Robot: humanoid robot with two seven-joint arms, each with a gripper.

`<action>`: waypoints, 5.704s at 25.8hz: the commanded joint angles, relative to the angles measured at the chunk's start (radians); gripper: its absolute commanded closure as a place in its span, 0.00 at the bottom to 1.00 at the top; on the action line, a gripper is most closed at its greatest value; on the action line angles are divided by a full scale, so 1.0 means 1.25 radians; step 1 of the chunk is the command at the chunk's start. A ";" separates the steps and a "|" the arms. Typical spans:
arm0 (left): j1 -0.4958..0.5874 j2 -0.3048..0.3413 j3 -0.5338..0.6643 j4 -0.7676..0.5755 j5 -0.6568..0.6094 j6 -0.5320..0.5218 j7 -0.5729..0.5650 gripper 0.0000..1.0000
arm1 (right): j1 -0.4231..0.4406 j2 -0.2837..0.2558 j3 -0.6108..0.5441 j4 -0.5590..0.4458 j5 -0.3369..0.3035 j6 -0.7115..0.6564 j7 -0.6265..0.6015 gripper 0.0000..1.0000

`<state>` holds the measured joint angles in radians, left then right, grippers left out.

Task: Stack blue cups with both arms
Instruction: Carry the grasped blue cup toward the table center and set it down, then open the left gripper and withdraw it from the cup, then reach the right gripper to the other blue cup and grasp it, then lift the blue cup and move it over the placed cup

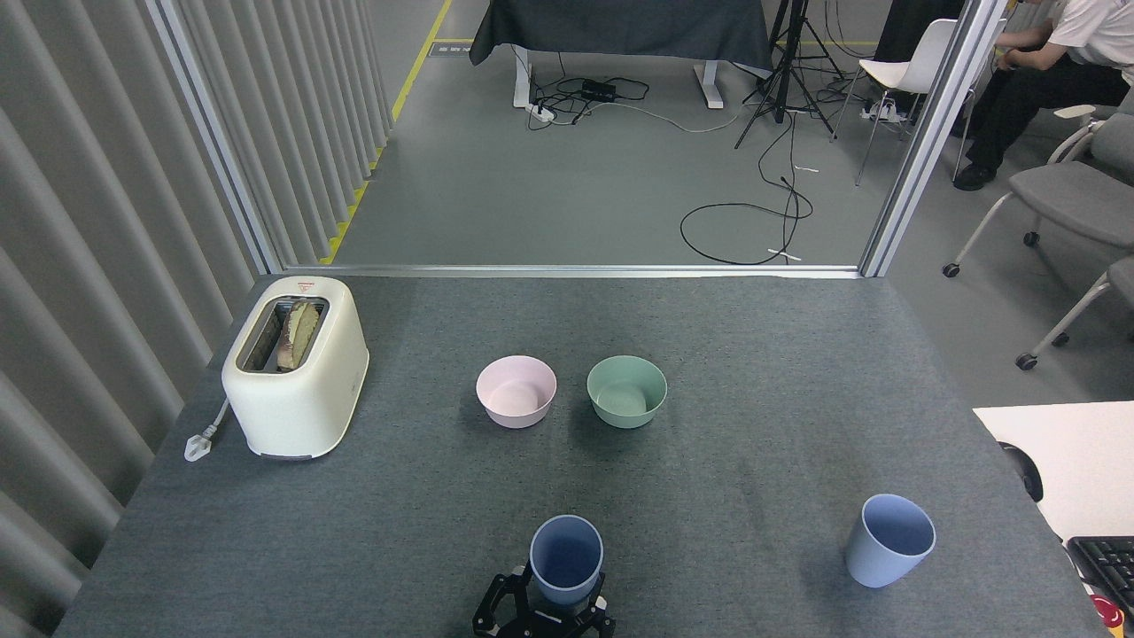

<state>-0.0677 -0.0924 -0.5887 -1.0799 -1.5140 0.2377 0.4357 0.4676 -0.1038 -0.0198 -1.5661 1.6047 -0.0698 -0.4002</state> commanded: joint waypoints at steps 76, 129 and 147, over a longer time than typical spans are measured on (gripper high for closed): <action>0.347 0.129 0.308 -0.361 0.101 -0.006 -0.049 0.00 | -0.300 -0.073 -0.131 0.312 -0.085 0.013 0.050 0.00; 0.346 0.133 0.310 -0.361 0.101 -0.005 -0.047 0.00 | -0.487 -0.010 0.145 0.227 0.007 0.089 0.178 0.31; 0.344 0.135 0.313 -0.358 0.101 -0.002 -0.045 0.00 | -0.383 0.136 0.357 0.112 0.120 0.085 0.215 0.27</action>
<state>0.3628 0.0765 -0.1980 -1.5280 -1.3883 0.2346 0.3794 -0.0370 0.0657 0.4180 -1.4187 1.7394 0.0388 -0.1312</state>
